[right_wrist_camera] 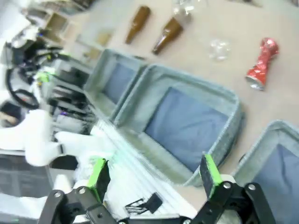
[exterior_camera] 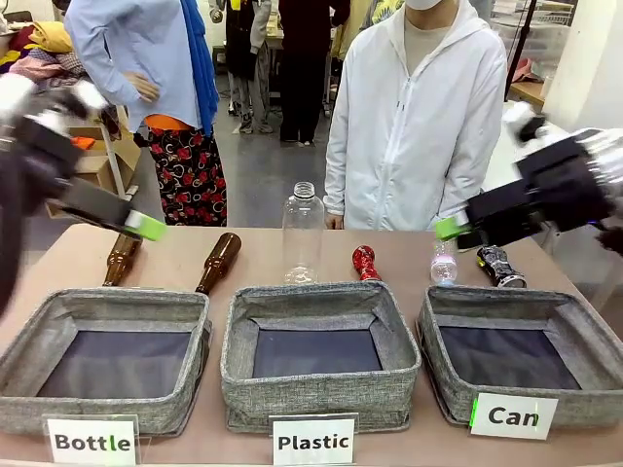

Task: Sort the can waste into the basket.
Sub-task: Pick up the can waste from the table and place it in the right Fabric basket.

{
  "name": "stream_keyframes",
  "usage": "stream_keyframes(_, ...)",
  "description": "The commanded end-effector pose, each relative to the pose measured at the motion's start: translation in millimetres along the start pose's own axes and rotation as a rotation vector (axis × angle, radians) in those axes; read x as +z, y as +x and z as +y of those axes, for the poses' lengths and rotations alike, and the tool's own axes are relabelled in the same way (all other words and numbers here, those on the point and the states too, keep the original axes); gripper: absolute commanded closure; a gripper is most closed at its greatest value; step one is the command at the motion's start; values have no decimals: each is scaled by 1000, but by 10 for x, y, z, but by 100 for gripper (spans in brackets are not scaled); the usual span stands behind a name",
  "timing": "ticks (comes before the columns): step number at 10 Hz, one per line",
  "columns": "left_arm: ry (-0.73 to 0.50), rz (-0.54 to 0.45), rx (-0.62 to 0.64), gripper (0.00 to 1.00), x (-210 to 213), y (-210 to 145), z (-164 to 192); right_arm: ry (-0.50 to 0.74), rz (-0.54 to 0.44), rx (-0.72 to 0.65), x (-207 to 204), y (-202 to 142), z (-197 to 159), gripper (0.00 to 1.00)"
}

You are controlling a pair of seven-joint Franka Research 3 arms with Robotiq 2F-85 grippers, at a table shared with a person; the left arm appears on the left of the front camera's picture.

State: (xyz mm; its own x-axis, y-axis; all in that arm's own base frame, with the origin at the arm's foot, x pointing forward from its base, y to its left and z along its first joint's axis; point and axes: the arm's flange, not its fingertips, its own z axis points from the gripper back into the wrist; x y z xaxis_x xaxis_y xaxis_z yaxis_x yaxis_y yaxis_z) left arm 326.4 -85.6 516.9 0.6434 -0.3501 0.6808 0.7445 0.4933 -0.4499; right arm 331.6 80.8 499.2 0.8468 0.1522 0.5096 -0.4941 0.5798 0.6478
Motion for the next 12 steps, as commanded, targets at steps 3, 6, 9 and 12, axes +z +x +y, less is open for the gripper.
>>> stream_keyframes(3, -171, -288, 249, 0, 687, -1565, 821, 146, -238, -242, 820, -669, -982, 0)
stream_keyframes(6, -168, -572, 491, 0, 859, -2321, 1133, 167, -454, -421, 1251, -1207, -1510, 0)
stream_keyframes(9, -167, -632, 541, 0, 718, -2241, 1150, 42, -621, -549, 1441, -1548, -1734, 0)
stream_keyframes(12, -167, -643, 576, 0, 1395, -2327, 1845, 89, -559, -562, 1831, -1275, -2057, 0)
